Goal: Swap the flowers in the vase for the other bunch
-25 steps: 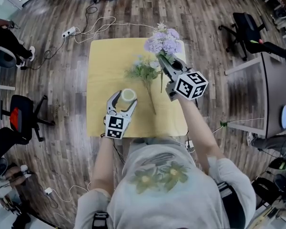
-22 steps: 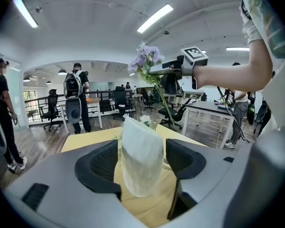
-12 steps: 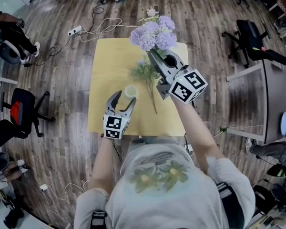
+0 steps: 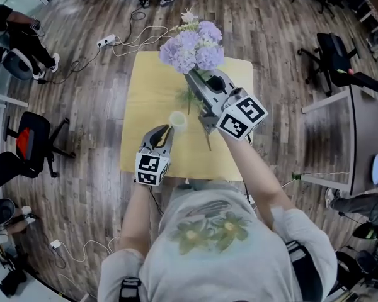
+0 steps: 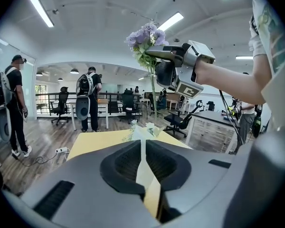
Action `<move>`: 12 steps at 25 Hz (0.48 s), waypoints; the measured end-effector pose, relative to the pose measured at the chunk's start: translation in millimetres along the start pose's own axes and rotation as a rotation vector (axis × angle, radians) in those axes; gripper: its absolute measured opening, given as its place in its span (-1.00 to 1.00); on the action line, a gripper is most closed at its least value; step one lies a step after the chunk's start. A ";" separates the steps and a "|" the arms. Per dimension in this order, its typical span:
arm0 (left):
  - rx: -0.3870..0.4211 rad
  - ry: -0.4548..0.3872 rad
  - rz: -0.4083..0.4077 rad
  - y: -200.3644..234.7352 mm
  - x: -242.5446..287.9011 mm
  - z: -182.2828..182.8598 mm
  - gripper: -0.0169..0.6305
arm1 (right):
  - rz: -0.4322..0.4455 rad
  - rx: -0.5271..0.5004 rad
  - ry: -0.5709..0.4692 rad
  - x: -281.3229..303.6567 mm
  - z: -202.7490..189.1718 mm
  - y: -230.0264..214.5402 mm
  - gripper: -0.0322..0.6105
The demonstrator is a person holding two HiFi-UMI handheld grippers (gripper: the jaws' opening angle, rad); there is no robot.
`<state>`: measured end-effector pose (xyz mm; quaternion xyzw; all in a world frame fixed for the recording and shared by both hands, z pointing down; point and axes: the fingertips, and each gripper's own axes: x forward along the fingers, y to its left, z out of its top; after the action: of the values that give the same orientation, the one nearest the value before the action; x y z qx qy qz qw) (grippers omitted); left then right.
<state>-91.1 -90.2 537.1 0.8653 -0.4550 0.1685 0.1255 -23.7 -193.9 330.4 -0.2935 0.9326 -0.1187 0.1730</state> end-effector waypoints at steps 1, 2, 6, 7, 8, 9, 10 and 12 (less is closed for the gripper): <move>-0.001 0.005 0.001 0.4 -2.6 -0.7 -0.84 | 0.013 -0.001 -0.009 2.1 0.2 5.4 -0.69; -0.002 0.010 -0.001 0.6 -4.9 -1.6 -0.86 | 0.026 -0.003 -0.016 4.3 0.1 10.6 -0.69; -0.018 0.019 -0.014 -1.3 -12.0 -3.1 -0.89 | 0.080 -0.010 -0.019 11.0 -4.7 27.2 -0.69; -0.024 0.019 -0.015 -1.5 -13.8 -3.5 -0.89 | 0.091 -0.016 -0.017 11.9 -7.3 30.7 -0.69; -0.028 0.020 -0.013 -1.4 -15.6 -4.1 -0.89 | 0.101 -0.025 -0.017 12.6 -10.5 34.0 -0.69; -0.030 0.021 -0.011 -1.0 -17.3 -5.1 -0.89 | 0.109 -0.034 -0.016 13.0 -14.5 36.8 -0.69; -0.030 0.023 -0.007 -0.8 -18.6 -6.4 -0.89 | 0.115 -0.043 -0.013 13.1 -19.5 39.0 -0.69; -0.030 0.026 -0.003 -1.1 -19.8 -8.8 -0.89 | 0.121 -0.052 0.011 12.7 -31.5 41.2 -0.69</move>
<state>-102.2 -71.6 537.1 0.8618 -0.4544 0.1728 0.1445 -66.6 -164.7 342.6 -0.2402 0.9524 -0.0853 0.1672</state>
